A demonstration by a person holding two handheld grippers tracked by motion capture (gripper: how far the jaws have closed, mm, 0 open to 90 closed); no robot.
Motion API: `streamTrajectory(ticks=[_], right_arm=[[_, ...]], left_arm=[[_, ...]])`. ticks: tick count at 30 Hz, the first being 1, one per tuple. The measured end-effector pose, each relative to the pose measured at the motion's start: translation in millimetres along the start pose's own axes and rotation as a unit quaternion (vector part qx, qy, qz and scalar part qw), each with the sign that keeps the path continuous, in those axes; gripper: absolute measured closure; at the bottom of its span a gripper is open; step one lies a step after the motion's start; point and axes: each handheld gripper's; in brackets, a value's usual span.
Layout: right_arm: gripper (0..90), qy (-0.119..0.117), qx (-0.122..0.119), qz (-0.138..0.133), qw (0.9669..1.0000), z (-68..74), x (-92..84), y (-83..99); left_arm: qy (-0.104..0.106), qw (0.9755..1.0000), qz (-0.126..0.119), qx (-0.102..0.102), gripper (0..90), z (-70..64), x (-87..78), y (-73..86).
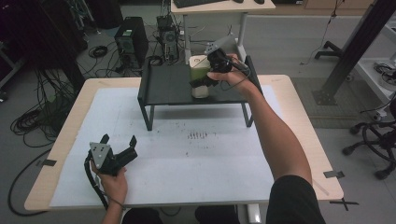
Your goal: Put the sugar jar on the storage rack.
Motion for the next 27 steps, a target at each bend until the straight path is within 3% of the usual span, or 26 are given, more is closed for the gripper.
streamTrajectory(ticks=[17, 27], right_arm=[[21.7, -0.001, 0.0, 0.001, 1.0, 0.1, 0.1, -0.5], [8.6, 0.015, 0.006, 0.008, 0.9998, 2.7, -3.7, 0.3]], left_arm=[[0.0, 1.0, 0.001, 0.0, 2.9, -0.2, 0.1, 0.0], [-0.001, 1.0, 0.001, 0.002, 3.0, -0.7, 0.2, 0.0]])
Point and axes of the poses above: each handheld gripper's, and its own axes: x roughly forward along the jaws, y roughly out of its underside, z roughly to its left, and after that the axes turned 3 degrees about -x, right-handed
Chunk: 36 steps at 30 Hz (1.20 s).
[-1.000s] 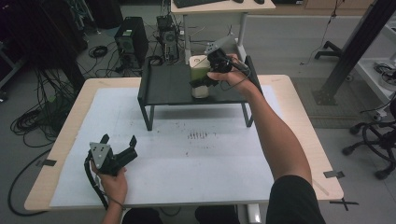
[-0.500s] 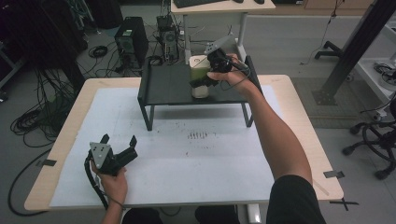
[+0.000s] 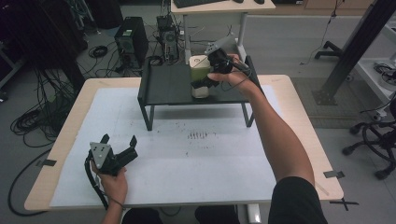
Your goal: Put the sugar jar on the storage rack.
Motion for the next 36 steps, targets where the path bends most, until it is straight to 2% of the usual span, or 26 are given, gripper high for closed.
streamTrajectory(ticks=[9, 20, 24, 36], right_arm=[[6.6, 0.014, -0.001, 0.006, 0.9999, 4.3, -14.5, 1.1], [6.2, 0.036, 0.012, 0.004, 0.9993, 12.7, -45.8, 16.2], [6.2, 0.043, 0.018, -0.001, 0.9989, 19.4, -55.1, 23.1], [6.2, 0.06, 0.02, -0.014, 0.9979, 52.4, -80.1, 39.2]], left_arm=[[-0.001, 1.0, 0.001, 0.002, 2.9, -0.5, 0.2, 0.0], [-0.002, 1.0, 0.002, 0.005, 2.9, -1.2, 0.5, 0.1], [-0.002, 1.0, 0.003, 0.006, 2.9, -1.7, 0.7, 0.1], [-0.002, 1.0, 0.002, 0.008, 3.0, -1.8, 1.0, 0.2]])
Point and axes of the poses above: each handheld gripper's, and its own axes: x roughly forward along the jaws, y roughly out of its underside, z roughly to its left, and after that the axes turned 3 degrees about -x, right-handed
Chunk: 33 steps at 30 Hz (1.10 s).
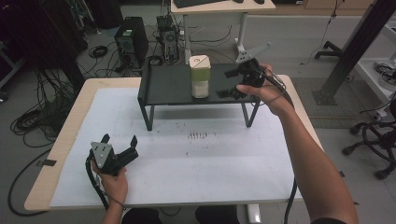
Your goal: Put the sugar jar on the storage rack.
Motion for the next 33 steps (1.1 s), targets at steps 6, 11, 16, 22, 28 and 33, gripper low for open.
streamTrajectory(ticks=[6, 11, 16, 22, 28, 33], right_arm=[[6.4, 0.011, 0.002, -0.005, 0.9999, 21.3, -15.0, 12.2], [6.4, 0.021, 0.004, -0.003, 0.9998, 37.5, -28.3, 23.9], [6.3, 0.031, 0.018, -0.008, 0.9993, 51.5, -40.8, 40.0], [6.2, 0.037, 0.022, -0.009, 0.999, 65.4, -47.6, 58.9], [6.3, 0.033, 0.017, -0.008, 0.9993, 75.3, -48.6, 69.9], [6.2, 0.031, 0.018, -0.012, 0.9993, 78.6, -46.4, 76.7]], left_arm=[[0.001, 1.0, -0.001, -0.003, 3.0, 0.6, 0.3, 0.0], [0.002, 1.0, 0.0, 0.002, 3.0, -0.1, 0.3, 0.1], [0.005, 1.0, -0.001, -0.001, 3.2, 0.6, 0.6, 0.1], [0.004, 1.0, -0.002, 0.001, 3.3, 0.0, -0.2, 0.4], [0.003, 1.0, -0.001, 0.003, 3.3, -0.6, -0.1, 0.4], [0.002, 1.0, 0.0, 0.006, 3.3, -1.2, -0.2, 0.4]])
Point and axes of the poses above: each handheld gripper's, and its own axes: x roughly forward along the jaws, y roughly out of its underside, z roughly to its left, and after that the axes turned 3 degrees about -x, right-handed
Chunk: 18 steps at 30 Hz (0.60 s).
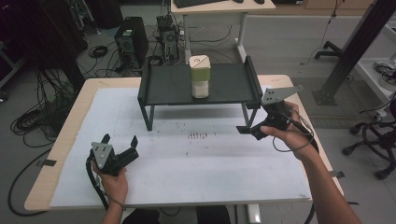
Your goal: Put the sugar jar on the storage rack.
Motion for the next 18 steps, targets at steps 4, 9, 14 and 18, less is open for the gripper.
streamTrajectory(ticks=[4, 9, 14, 18], right_arm=[[6.2, -0.001, -0.001, 0.0, 1.0, 2.6, 1.4, 9.1], [6.2, -0.005, 0.0, 0.001, 1.0, 7.5, 3.1, 22.7], [6.2, -0.006, 0.002, 0.0, 1.0, 9.3, 5.5, 30.8], [6.2, -0.008, 0.0, -0.001, 1.0, 9.3, 7.6, 31.4]], left_arm=[[0.0, 1.0, 0.001, 0.006, 3.3, -1.3, 0.3, 0.0], [-0.001, 1.0, 0.002, 0.006, 3.3, -1.3, 0.5, 0.0], [-0.003, 1.0, 0.003, 0.004, 3.3, -1.1, 0.5, -0.1], [-0.003, 1.0, 0.003, 0.008, 3.3, -1.6, 0.7, 0.0]])
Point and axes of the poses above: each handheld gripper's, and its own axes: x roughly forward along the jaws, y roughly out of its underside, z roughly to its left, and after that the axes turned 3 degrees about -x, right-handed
